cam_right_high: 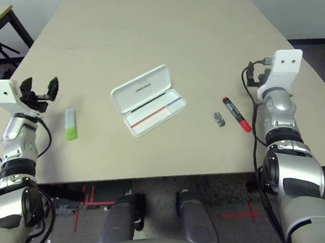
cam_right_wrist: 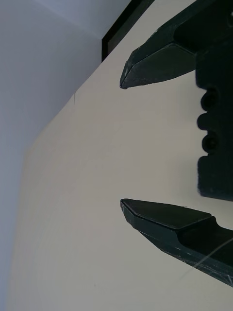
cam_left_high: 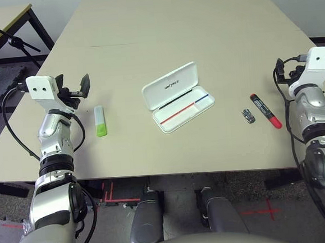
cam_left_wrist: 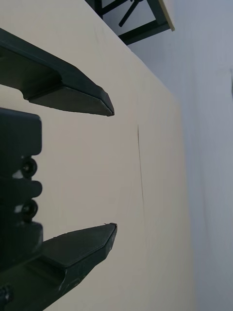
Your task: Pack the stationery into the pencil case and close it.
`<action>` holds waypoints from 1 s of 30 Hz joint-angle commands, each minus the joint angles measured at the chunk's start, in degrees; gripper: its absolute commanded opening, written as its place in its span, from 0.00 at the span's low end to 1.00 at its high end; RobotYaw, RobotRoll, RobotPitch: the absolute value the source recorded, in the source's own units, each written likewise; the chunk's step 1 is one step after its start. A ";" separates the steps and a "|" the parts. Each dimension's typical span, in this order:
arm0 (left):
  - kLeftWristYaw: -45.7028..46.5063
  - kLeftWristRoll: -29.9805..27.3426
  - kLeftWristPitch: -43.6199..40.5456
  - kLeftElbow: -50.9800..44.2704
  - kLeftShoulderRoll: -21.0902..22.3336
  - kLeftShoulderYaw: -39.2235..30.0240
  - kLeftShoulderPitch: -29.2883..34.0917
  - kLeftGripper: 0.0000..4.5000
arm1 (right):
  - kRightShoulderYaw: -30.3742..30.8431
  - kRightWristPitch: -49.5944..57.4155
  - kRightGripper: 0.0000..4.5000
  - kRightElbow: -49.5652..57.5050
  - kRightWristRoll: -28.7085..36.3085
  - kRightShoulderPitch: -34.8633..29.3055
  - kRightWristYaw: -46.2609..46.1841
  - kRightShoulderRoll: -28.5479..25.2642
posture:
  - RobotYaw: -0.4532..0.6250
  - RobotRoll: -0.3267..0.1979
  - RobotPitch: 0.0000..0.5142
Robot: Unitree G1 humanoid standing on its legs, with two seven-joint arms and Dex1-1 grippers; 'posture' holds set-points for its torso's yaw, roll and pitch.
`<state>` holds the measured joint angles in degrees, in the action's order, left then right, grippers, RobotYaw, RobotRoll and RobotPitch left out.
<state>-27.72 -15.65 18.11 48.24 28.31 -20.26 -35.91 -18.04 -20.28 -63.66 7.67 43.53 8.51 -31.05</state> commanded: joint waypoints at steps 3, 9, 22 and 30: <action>0.03 0.13 0.00 -0.02 0.31 0.14 0.30 0.99 | -0.14 -0.79 1.00 -1.01 -0.13 -0.58 -0.29 -0.15 | 0.51 0.62 0.19; -0.18 -0.02 -0.14 -1.16 -0.38 0.42 0.82 0.99 | -0.06 -0.79 1.00 -0.53 0.12 -1.00 1.58 -0.52 | 0.50 0.62 0.18; -2.91 -1.40 -4.05 -6.40 1.51 0.13 1.74 0.99 | 3.59 10.57 1.00 4.85 3.12 0.05 33.40 -5.17 | 0.47 0.62 0.21; -7.89 -3.90 -10.76 -16.53 3.34 0.47 6.75 0.99 | 8.96 15.27 1.00 8.34 1.56 -1.01 50.60 -9.07 | 0.48 0.62 0.20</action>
<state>-33.93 -18.36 9.73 34.09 30.75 -20.25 -30.41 -10.13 -5.80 -56.36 9.97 43.33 56.56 -39.33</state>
